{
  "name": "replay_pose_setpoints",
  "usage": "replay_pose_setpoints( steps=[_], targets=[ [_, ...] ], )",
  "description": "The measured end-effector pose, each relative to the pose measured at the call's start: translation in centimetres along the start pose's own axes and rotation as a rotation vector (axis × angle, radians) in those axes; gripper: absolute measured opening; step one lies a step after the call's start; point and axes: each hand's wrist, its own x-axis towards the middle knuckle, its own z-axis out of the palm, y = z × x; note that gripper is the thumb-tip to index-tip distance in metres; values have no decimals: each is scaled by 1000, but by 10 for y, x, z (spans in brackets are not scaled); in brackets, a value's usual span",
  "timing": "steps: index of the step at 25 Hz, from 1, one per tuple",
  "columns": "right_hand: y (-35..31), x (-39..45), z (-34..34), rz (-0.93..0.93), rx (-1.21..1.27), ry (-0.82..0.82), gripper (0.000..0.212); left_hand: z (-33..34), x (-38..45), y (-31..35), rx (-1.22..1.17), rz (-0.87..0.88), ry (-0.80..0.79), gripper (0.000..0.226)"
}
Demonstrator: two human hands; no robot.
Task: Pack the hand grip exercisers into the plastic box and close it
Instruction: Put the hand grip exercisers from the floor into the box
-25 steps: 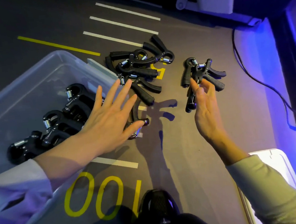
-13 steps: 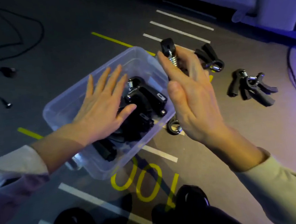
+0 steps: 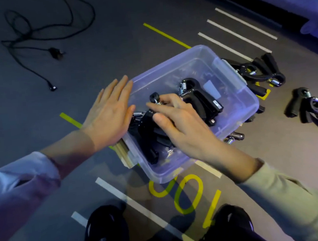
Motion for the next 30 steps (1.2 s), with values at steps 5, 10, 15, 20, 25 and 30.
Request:
replay_pose_setpoints(
  steps=[5,10,15,20,25,30],
  targets=[
    [10,29,-16,98,502,-130,40,-1,2,4,-8,13,19,57],
    [22,48,13,372,781,-355,58,-2,0,8,58,45,65,60],
    [34,53,20,329,414,-422,63,0,0,8,64,41,71,54],
    [40,47,14,267,121,-438,60,0,0,9,76,53,73,56],
    [34,39,18,201,7,-621,57,-1,0,11,75,63,70,55],
    [45,36,30,158,-142,-737,62,-2,2,14,81,62,42,58]
  ],
)
